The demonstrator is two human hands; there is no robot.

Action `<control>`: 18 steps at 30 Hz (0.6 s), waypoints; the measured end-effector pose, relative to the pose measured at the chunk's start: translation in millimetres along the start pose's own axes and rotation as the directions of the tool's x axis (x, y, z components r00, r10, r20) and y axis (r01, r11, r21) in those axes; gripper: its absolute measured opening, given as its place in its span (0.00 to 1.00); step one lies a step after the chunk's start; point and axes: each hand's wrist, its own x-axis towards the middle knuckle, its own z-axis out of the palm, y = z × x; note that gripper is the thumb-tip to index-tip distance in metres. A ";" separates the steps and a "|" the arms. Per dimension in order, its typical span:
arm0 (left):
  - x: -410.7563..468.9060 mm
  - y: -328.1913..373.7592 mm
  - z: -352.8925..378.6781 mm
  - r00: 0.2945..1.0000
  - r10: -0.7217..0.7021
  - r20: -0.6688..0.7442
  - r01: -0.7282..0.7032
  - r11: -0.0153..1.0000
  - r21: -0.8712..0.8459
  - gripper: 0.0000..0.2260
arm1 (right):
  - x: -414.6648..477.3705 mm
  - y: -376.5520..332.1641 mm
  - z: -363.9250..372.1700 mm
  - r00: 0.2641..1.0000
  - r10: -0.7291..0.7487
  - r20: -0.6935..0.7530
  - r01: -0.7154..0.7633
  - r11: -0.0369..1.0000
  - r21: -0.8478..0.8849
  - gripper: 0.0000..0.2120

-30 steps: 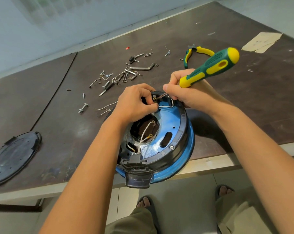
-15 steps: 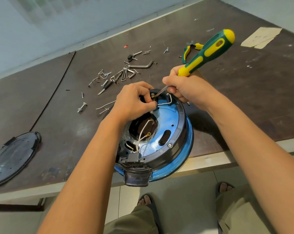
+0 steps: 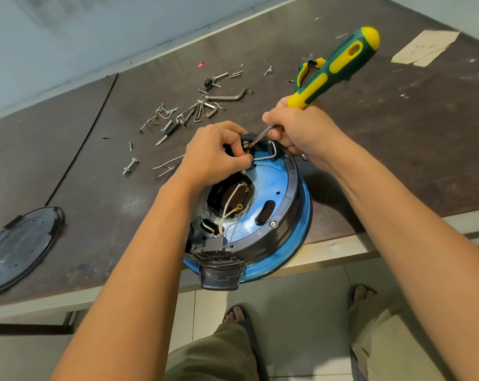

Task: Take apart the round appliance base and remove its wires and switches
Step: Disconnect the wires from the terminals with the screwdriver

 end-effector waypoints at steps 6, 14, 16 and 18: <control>0.3 -1.0 -0.2 1.000 0.002 0.017 -0.002 1.000 -0.017 0.08 | -1.5 -0.8 1.0 0.999 0.034 -0.026 -0.033 0.999 0.014 0.12; 0.5 -1.3 -0.1 1.000 -0.001 0.016 0.002 1.000 -0.026 0.09 | -1.2 -0.2 2.2 0.999 0.033 -0.036 -0.032 0.999 0.028 0.11; 0.1 -1.3 -0.1 1.000 0.002 0.014 -0.002 1.000 -0.026 0.09 | -1.8 0.0 1.4 0.999 0.032 -0.023 -0.031 0.999 0.034 0.12; -0.4 -0.9 -0.1 1.000 0.006 0.015 -0.006 1.000 -0.023 0.09 | -2.1 0.0 1.6 0.999 0.035 -0.025 -0.035 0.999 0.028 0.12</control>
